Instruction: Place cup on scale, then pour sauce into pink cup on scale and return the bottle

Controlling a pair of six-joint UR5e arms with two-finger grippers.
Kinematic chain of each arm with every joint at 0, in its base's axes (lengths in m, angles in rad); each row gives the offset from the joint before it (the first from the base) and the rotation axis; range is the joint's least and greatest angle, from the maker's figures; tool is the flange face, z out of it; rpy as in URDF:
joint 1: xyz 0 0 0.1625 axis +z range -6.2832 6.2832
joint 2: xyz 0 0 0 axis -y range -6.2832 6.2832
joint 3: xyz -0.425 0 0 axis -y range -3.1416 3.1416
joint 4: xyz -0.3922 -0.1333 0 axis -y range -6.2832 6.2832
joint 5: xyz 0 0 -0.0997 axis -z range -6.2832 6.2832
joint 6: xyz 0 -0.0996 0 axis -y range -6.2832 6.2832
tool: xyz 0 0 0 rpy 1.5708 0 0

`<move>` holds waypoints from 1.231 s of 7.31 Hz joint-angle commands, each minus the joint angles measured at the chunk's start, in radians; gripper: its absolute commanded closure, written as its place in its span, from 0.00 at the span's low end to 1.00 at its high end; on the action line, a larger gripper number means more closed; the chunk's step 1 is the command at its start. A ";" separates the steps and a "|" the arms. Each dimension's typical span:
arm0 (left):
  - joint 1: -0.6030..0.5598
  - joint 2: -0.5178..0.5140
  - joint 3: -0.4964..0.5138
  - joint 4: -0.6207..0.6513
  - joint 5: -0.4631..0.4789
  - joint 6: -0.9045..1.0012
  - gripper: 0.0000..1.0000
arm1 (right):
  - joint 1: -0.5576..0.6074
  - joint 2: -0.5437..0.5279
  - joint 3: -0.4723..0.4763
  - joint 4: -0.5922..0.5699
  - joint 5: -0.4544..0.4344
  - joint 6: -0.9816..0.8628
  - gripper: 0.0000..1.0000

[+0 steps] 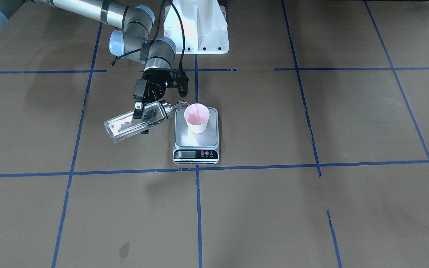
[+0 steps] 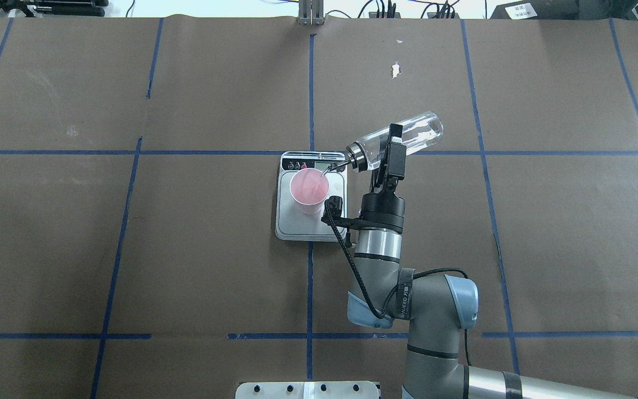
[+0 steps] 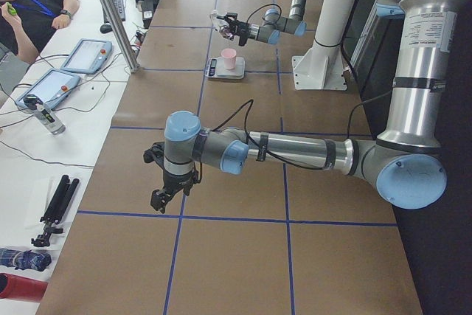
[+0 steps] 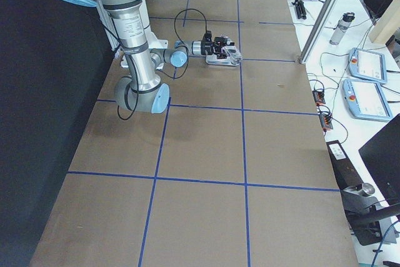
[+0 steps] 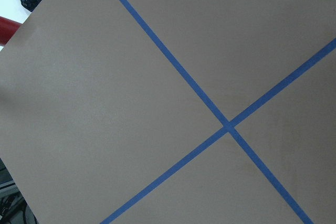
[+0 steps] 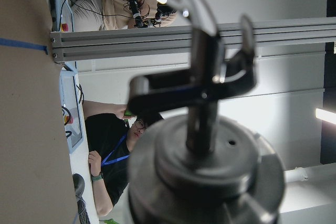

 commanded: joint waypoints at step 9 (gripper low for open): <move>-0.002 0.002 -0.002 0.000 -0.003 0.001 0.00 | 0.011 0.002 0.000 0.005 -0.002 -0.017 1.00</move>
